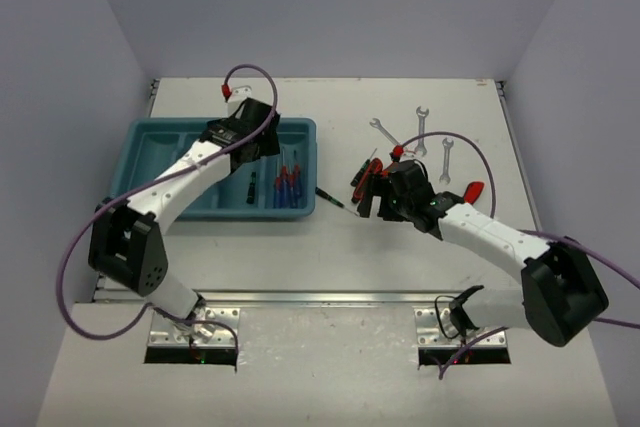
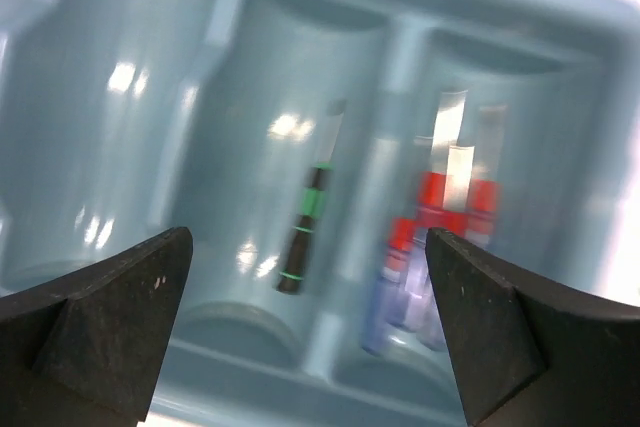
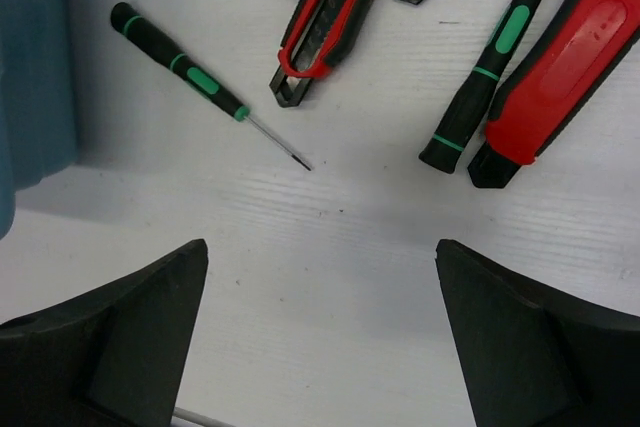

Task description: Sort the tools into containers

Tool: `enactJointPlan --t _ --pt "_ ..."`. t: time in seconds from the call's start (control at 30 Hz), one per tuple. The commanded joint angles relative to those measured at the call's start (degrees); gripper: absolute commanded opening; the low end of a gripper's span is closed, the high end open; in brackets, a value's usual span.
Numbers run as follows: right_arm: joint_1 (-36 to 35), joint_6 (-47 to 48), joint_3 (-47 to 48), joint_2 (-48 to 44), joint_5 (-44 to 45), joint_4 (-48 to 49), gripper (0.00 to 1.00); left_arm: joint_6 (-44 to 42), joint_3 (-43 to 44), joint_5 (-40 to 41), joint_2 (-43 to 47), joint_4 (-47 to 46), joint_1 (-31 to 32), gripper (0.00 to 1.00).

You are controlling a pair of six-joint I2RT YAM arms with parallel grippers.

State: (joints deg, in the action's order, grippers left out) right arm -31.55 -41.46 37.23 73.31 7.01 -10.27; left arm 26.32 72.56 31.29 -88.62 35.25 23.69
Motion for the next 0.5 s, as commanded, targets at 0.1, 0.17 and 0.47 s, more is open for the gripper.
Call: enactJointPlan --t 0.1,0.17,0.47 --pt "1.5 -2.6 15.1 14.1 11.5 -8.9 0.68 2.8 -7.8 -4.6 22.5 -2.1 12.8 1.0" --pt "2.5 -3.3 16.6 16.9 11.2 -9.0 0.6 2.8 -10.1 -6.3 28.9 -1.3 13.0 1.0" --pt "4.7 -5.5 18.1 22.7 11.9 -9.1 0.55 0.0 -11.1 -3.0 44.2 6.9 13.0 1.0"
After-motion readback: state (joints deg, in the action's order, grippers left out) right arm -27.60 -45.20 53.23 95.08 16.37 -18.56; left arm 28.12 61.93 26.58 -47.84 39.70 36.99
